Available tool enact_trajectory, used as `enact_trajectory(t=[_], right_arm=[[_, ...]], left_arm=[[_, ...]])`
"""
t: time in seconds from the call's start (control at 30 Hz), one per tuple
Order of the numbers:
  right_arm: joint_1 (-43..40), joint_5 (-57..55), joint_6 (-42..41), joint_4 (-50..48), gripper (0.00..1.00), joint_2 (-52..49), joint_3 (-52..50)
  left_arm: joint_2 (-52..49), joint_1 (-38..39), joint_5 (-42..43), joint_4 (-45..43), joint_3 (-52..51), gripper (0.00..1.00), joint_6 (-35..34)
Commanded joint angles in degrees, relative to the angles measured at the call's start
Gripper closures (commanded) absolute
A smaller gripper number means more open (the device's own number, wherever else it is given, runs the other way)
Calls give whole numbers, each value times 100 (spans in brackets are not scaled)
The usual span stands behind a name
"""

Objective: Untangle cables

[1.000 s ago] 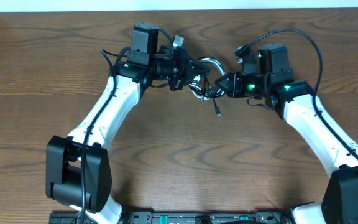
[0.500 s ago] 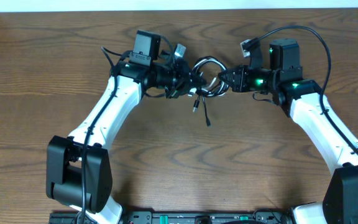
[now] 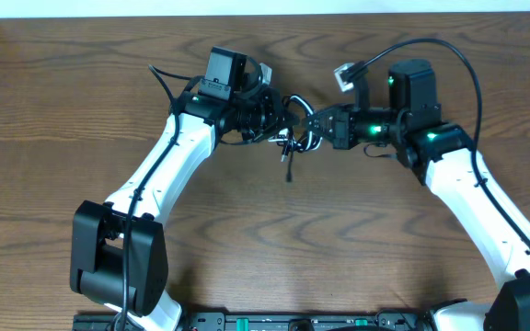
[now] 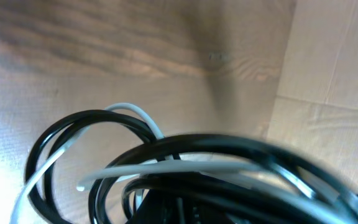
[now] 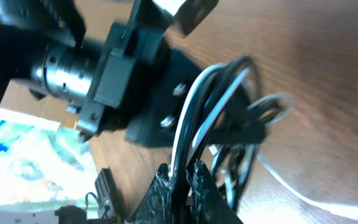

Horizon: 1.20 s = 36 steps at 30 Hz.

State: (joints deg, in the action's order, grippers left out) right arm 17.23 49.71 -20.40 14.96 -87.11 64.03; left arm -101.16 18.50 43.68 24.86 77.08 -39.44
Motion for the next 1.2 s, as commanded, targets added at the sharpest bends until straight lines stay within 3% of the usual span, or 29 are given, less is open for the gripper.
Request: enact_trajectory(t=[0.0,0.23,0.47,0.67,0.9,0.93,1.07,1.17], right_arm=[[249,380,-33,142,99,170,79],[522,229,-35,501,99,170,79],[678,-11,-557,144,99,170,79],[682,-542,-1471,-428,99,170,79],[669,-831,-1578,-428,99,170,79],[660,-828,-1578,-431,96,170,79],[562,-822,-1574,-402,50,170,79],[457,-822,-1558,-334,42,170,79]], left_arm=[[-140,-31,-308,-332,22,93,-304],[-140,-31,-398,-1187,22,93,-1034],[-140,59,-704,-1300,22,93,-1818],[-140,407,-944,-1303,22,92,-2057],[-140,466,-817,-1176,22,92,-2063],[-140,466,-817,-1161,22,92,-2055],[-140,466,-765,-1150,22,92,-2017],[-140,466,-614,-1150,22,92,-1926]])
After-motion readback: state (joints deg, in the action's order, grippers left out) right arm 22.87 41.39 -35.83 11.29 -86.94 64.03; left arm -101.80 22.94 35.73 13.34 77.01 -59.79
